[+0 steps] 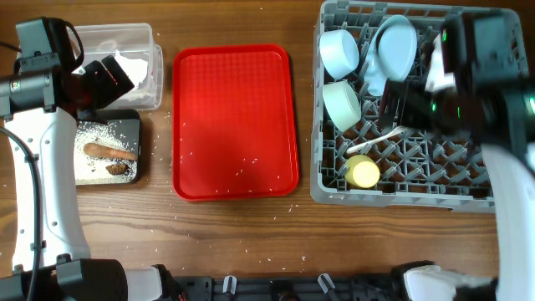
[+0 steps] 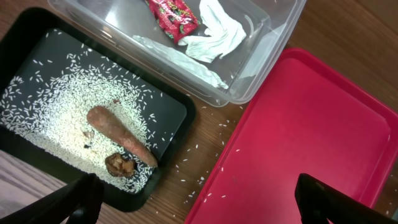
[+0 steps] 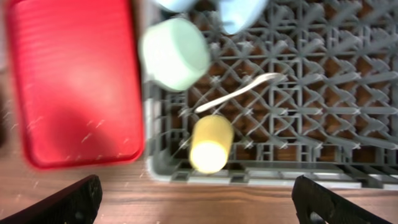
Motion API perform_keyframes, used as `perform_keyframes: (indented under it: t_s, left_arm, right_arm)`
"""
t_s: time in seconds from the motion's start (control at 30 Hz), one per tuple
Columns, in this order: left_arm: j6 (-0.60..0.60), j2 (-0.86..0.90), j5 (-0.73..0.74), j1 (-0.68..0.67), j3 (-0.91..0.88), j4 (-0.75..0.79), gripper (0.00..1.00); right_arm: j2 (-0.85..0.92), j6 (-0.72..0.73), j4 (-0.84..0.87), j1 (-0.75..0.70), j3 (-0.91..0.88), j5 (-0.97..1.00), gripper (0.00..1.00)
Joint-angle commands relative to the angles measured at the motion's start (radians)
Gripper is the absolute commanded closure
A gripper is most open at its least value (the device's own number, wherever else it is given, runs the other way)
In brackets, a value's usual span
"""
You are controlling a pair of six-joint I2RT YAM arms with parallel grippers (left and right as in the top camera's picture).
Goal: Sort waste into correct bins and load items into the dishwasher rack
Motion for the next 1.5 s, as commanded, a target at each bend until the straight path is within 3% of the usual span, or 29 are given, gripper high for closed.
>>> perform_keyframes:
  t_s: [0.0,0.2,0.33,0.43,0.57,0.77,1.07,1.2,1.33,1.47]
  left_arm:
    - [-0.005,-0.005,-0.006,0.004,0.016,0.003,0.0]
    - [-0.006,-0.005,-0.006,0.003,0.016,0.003,0.0]
    - [-0.006,-0.005,-0.006,0.003,0.016,0.003,0.0]
    - [-0.005,-0.005,-0.006,0.003,0.016,0.003,0.0]
    - [-0.006,-0.005,-0.006,0.004,0.016,0.003,0.0]
    - [-0.005,-0.005,-0.006,0.003,0.016,0.003,0.0]
    - [-0.006,-0.005,-0.006,0.003,0.016,0.003,0.0]
    - [-0.006,-0.005,-0.006,0.003,0.016,0.003,0.0]
    - [-0.006,-0.005,-0.006,0.003,0.016,0.003,0.0]
    - [-0.006,-0.005,-0.006,0.003,0.016,0.003,0.0]
  right_arm:
    - [-0.088,0.086,-0.002,0.064,0.002,-0.013,0.0]
    - [-0.17,0.097,0.005,0.067,0.002,0.0,0.0]
    - [-0.178,0.095,0.047,0.067,0.001,0.111,0.0]
    - [-0.229,-0.04,0.27,0.045,-0.079,0.109,0.0]
    - [-0.398,-0.221,0.661,-0.016,-0.369,0.051,0.0]
    - [-0.787,-0.218,1.227,-0.173,-1.081,0.01,0.0]
    - [-1.217,-0.214,1.712,-0.187,-1.769,-0.072,0.0]
    - [-1.328,-0.214,1.721,-0.187,-1.881,-0.11,0.0]
    - [-1.384,-0.214,1.61,-0.187,-1.88,-0.111,0.0]
    - [-1.393,-0.216,1.609,-0.187,-1.88,-0.113,0.0]
